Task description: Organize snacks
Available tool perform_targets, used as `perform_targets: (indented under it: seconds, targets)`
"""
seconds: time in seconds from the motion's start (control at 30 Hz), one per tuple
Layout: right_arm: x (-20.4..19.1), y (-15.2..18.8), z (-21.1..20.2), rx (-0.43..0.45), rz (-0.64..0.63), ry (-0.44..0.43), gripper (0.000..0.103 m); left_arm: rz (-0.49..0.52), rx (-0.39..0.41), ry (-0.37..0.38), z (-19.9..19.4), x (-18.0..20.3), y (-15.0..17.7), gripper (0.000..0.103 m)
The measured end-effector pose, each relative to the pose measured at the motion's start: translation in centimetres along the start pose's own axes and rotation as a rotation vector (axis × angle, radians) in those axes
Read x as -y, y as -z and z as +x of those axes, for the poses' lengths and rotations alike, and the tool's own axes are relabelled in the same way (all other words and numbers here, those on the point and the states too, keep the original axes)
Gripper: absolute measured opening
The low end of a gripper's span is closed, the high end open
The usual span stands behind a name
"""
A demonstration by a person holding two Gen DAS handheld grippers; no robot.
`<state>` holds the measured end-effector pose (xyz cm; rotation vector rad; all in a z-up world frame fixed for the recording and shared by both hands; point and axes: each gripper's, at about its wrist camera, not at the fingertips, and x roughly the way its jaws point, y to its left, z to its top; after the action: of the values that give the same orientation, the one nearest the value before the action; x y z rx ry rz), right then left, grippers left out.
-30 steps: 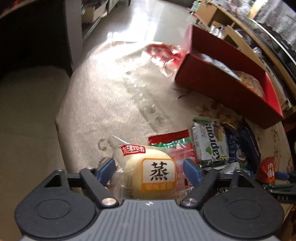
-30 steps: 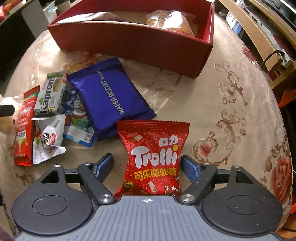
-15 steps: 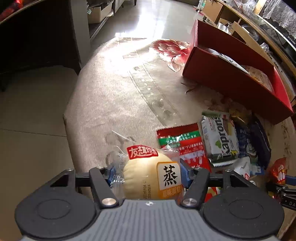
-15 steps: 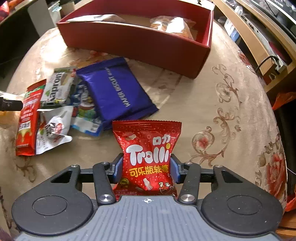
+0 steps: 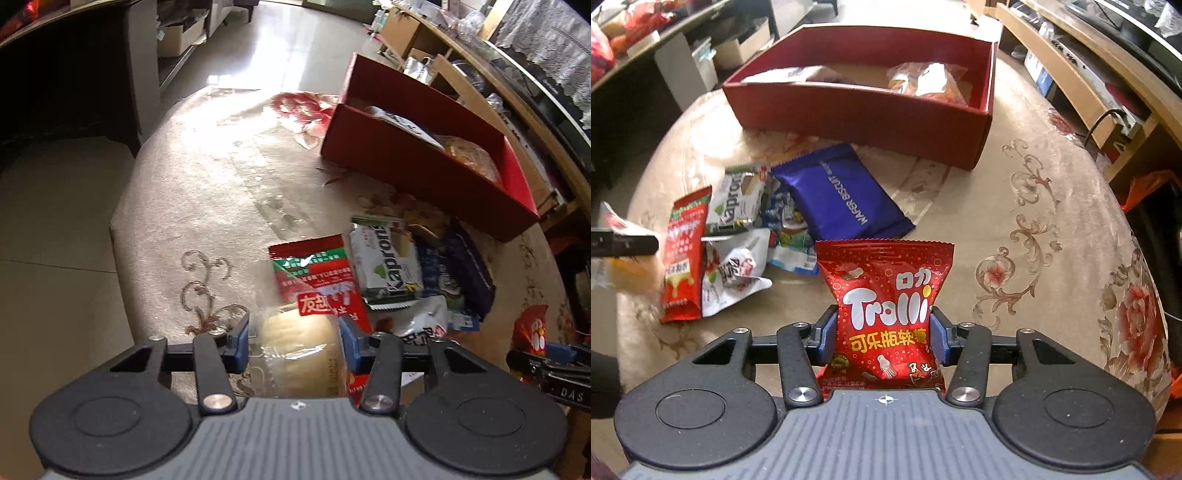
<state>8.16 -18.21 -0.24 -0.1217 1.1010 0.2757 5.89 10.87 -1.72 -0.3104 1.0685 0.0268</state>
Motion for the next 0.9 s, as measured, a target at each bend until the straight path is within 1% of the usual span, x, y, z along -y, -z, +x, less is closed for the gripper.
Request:
perform_targets:
  seconds: [0.17,0.27,0.33,0.5,0.57,0.73,0.9]
  targets:
    - [-0.4,0.1,0.2,-0.006,-0.013,-0.007,0.057,0.025,-0.014,-0.010,0.4,0.1,0.8,0.047]
    - [-0.7,0.1,0.3,-0.010,-0.018,-0.014,0.057,0.041,-0.044,-0.020,1.3,0.4,1.4,0.048]
    - [-0.7,-0.1,0.4,-0.014,-0.013,-0.021,0.057,0.052,-0.069,-0.045,2.1,0.7,1.8,0.049]
    - [-0.8,-0.1,1.0,-0.029,-0.017,-0.009,0.057,0.042,-0.051,-0.042,1.5,0.9,2.0,0.042]
    - [-0.6,0.0,0.8,-0.022,-0.012,0.000,0.057,0.041,-0.041,-0.039,1.0,1.0,2.0,0.039]
    - [0.0,-0.1,-0.1,0.015,0.019,-0.004,0.057,0.028,-0.019,-0.020,-0.2,1.1,1.9,0.038]
    - [-0.1,-0.2,-0.4,0.026,0.015,-0.014,0.056,0.020,0.010,0.005,-1.1,1.4,1.7,0.038]
